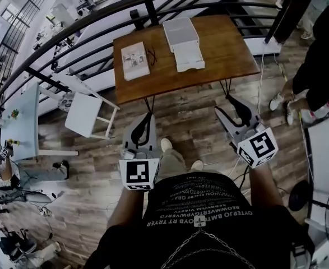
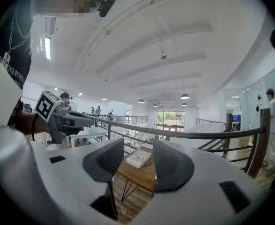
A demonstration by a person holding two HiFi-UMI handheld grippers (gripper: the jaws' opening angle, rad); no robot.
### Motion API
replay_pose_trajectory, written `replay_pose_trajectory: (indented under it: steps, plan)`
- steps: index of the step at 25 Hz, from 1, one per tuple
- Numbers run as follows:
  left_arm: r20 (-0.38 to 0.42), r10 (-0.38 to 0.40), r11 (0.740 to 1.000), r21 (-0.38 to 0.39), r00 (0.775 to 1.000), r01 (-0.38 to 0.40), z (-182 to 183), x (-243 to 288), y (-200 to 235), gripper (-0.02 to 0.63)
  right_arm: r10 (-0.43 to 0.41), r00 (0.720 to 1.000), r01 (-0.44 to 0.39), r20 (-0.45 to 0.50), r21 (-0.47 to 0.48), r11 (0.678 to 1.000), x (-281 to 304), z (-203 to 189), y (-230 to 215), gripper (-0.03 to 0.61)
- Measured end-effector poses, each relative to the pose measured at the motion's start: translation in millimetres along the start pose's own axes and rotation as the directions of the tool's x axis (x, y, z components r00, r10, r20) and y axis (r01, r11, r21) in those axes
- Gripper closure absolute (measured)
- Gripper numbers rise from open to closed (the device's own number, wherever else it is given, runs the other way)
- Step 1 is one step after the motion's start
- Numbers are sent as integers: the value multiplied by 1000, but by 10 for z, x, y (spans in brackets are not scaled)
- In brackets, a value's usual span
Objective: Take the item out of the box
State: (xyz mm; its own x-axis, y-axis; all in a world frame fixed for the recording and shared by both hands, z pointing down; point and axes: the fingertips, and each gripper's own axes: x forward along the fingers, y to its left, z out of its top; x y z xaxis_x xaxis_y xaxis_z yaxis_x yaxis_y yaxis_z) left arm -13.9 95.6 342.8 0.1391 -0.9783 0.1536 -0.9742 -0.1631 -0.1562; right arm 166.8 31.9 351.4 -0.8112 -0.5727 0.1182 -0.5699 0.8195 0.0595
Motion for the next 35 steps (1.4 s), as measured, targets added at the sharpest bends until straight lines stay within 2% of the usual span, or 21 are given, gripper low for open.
replay_pose_trajectory:
  steps: [8,16,22,35]
  plan:
    - [-4,-11,1000,-4,1000,11,-108,293,180,607,-1,1000,1,2,-4,1000,312,-10,-145,393]
    - [-1,-76,997,-19,997,76,-124,795,229,607,-32,999,32,-34,9,999,585,-107,-394,393]
    - [-31,-108,994,-22,994,107,-236,1174,432,607,-46,997,47,-56,26,999,908,-154,-597,393]
    - [-38,-166,986,-30,985,165,-223,2101,933,607,-48,995,53,-84,47,997,1807,-145,-1026,393]
